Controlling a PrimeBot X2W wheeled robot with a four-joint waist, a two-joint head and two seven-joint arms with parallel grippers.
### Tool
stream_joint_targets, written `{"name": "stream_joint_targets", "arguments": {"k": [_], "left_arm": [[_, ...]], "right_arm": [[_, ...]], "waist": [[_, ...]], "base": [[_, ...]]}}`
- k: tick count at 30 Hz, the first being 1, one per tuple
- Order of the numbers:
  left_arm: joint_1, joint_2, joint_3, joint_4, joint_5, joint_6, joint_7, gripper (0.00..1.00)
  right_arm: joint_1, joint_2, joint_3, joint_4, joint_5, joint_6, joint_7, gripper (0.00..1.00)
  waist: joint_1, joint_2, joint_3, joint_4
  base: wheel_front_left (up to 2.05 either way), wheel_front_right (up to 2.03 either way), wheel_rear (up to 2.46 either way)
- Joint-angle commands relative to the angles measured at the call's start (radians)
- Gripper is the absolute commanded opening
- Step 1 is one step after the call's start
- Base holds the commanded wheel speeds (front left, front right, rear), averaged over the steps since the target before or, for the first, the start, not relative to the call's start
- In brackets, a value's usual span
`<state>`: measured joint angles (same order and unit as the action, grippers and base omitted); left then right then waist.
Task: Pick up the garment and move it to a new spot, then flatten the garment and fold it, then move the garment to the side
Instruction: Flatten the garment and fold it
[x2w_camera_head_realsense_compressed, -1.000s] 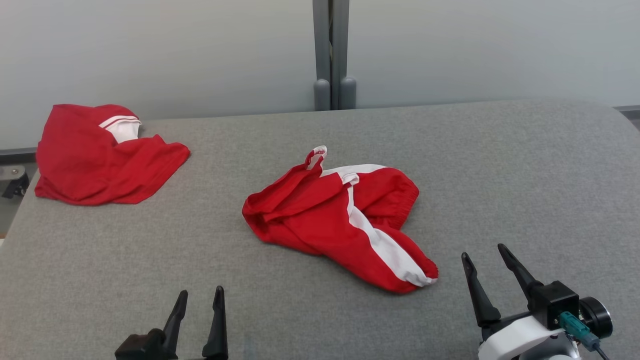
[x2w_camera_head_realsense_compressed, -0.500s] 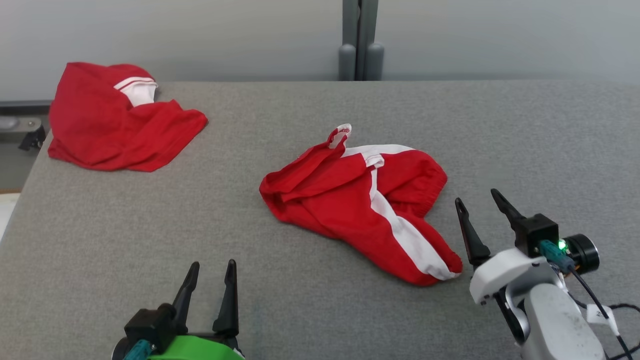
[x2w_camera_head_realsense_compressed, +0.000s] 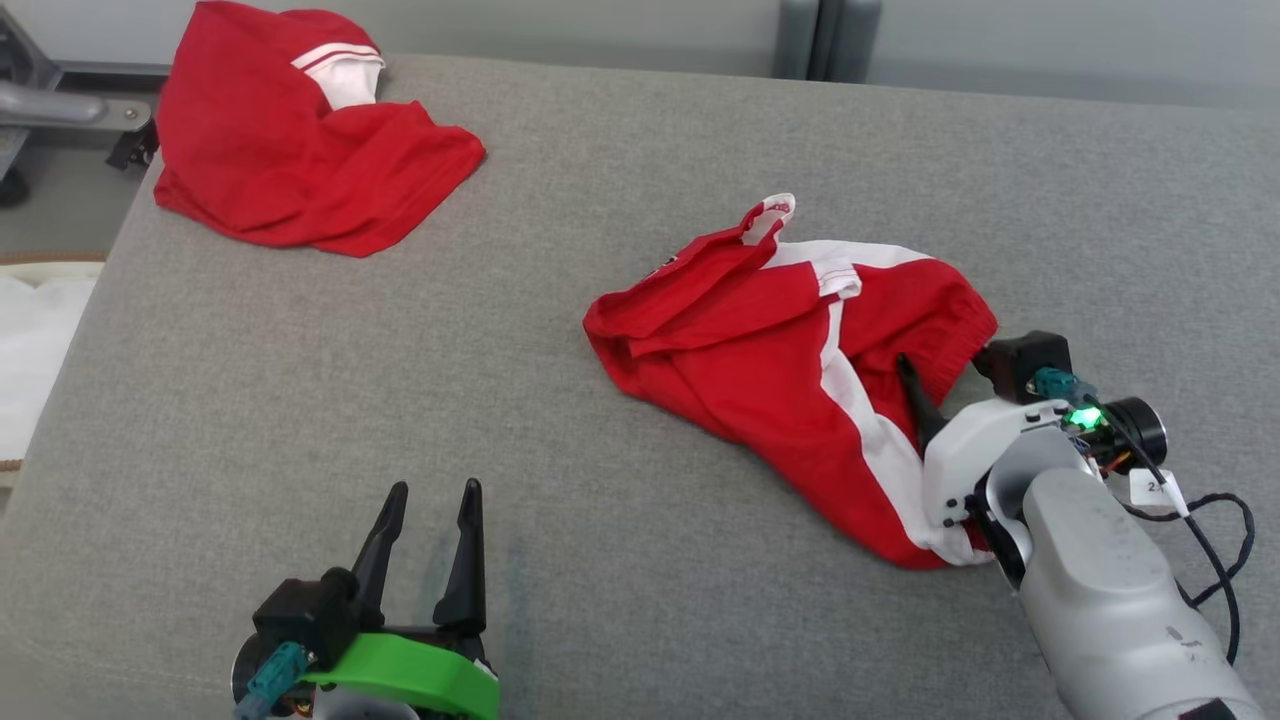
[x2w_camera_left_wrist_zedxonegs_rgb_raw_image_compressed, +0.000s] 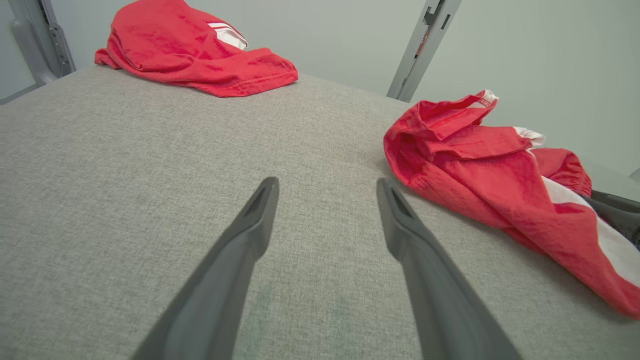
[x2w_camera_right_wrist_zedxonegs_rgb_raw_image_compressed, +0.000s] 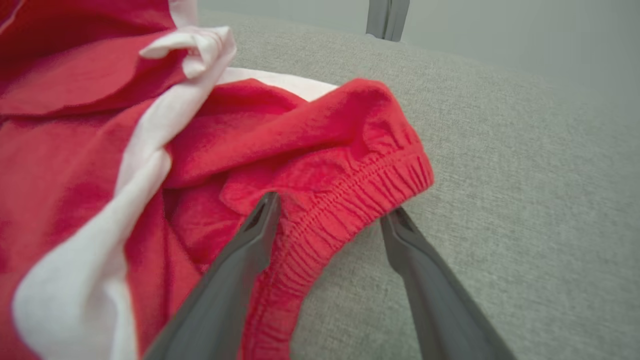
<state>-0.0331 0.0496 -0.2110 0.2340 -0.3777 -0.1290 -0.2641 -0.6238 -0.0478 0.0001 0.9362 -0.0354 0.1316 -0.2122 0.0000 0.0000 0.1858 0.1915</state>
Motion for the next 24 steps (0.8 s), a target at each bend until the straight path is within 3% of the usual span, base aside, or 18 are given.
{"name": "stream_joint_targets", "arguments": {"k": [1, 2, 3, 4, 21, 22, 23, 24], "left_arm": [[-0.017, 0.002, -0.002, 0.001, -0.009, -0.003, -0.001, 1.0], [-0.02, 0.002, -0.003, 0.0, -0.011, -0.003, -0.001, 1.0], [-0.023, 0.002, -0.005, -0.001, -0.012, -0.003, -0.001, 1.0], [-0.026, 0.002, -0.007, -0.001, -0.014, -0.003, -0.001, 1.0], [-0.044, 0.002, -0.029, -0.013, -0.034, -0.003, -0.001, 1.0], [-0.043, 0.002, -0.029, -0.013, -0.035, -0.003, -0.001, 1.0], [-0.042, 0.002, -0.029, -0.012, -0.035, -0.003, -0.001, 1.0], [-0.041, 0.002, -0.028, -0.011, -0.035, -0.003, -0.001, 1.0]], "right_arm": [[-0.028, -0.005, 0.002, 0.014, -0.001, -0.002, -0.011, 0.49], [-0.045, -0.006, -0.001, 0.023, -0.007, -0.002, -0.014, 0.33], [-0.065, -0.012, -0.006, 0.031, -0.014, -0.002, -0.021, 0.09], [-0.08, -0.017, -0.01, 0.036, -0.02, -0.002, -0.024, 0.0], [-0.3, -0.178, -0.203, 0.134, -0.174, -0.002, -0.051, 0.0], [-0.3, -0.181, -0.209, 0.143, -0.179, -0.002, -0.051, 0.15], [-0.297, -0.183, -0.219, 0.153, -0.183, -0.002, -0.051, 0.47], [-0.293, -0.185, -0.225, 0.16, -0.186, -0.002, -0.052, 1.0]], "waist": [[0.0, 0.0, 0.025, 0.024], [0.0, 0.0, 0.027, 0.025], [0.0, 0.0, 0.031, 0.028], [0.0, 0.0, 0.033, 0.029], [0.0, 0.0, 0.069, 0.06], [0.0, 0.0, 0.069, 0.059], [0.0, 0.0, 0.068, 0.057], [0.0, 0.0, 0.066, 0.055]], "base": [[0.0, 0.0, 0.0], [0.0, 0.0, 0.0], [0.0, 0.0, 0.0], [0.0, 0.0, 0.0], [0.0, 0.0, 0.0], [0.0, 0.0, 0.0], [0.0, 0.0, 0.0], [0.0, 0.0, 0.0]]}}
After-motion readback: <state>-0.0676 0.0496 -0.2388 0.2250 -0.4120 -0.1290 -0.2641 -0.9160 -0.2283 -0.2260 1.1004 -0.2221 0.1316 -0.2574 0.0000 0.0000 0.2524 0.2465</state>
